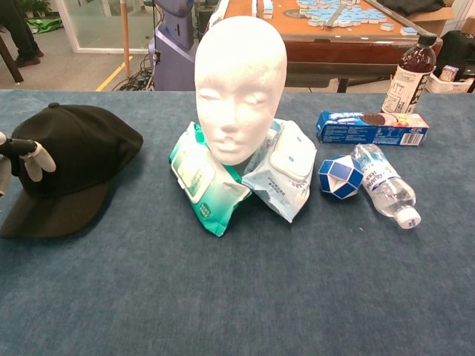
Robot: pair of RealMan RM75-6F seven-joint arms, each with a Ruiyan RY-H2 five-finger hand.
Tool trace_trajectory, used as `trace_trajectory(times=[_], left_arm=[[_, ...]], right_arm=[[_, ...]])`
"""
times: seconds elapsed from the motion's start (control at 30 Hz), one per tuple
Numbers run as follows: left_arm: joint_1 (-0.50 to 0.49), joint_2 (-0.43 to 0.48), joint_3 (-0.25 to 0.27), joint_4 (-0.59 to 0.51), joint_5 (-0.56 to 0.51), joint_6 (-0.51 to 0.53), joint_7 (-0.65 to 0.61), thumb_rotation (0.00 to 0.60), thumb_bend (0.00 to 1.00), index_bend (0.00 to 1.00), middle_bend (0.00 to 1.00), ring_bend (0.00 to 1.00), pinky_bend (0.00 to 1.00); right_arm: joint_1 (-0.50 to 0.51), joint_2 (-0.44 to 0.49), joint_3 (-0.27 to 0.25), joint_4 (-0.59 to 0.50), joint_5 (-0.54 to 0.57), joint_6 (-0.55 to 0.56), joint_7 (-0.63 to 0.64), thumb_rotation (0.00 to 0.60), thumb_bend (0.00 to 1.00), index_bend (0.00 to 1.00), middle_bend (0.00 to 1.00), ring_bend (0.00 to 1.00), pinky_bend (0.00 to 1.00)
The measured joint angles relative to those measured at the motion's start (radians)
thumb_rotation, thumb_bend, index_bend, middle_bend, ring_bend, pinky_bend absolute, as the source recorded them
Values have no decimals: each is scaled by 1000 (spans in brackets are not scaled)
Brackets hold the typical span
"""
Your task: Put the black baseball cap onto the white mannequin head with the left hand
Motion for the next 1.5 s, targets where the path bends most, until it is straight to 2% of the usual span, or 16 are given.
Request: trace_trajectory(times=[0.07,0.33,0.43,0.63,0.8,1.27,1.5], left_arm=[[5,-3,9,4,17,14,-11,600,515,314,382,369,616],[37,-63,44,89,128,136,-56,600,230,385,501,417,616],[45,-95,54,138,153,160,-59,600,149,386,508,416,616],[52,-151,69,221,179,178,-61,600,58,386,535,407,616],[55,-187,75,278,194,188,-68,600,25,386,569,404,616],[59,-246,86,369,199,184,-73,600,21,398,621,409,607],[61,-304,78,474,200,202,-84,600,20,398,621,409,607]], right_arm=[[-1,0,0,-1,-2,2,0,600,0,176,262,123,198],[-2,1,0,0,-1,3,3,600,0,175,263,123,198],[-3,2,-1,0,-2,4,4,600,0,175,263,123,198],[-3,2,0,1,0,4,7,600,0,175,263,123,198],[-2,3,0,1,0,2,6,600,0,175,263,123,198],[-4,5,0,2,-2,4,13,600,0,176,263,123,198],[-4,5,0,2,-2,4,14,600,0,175,263,124,198]])
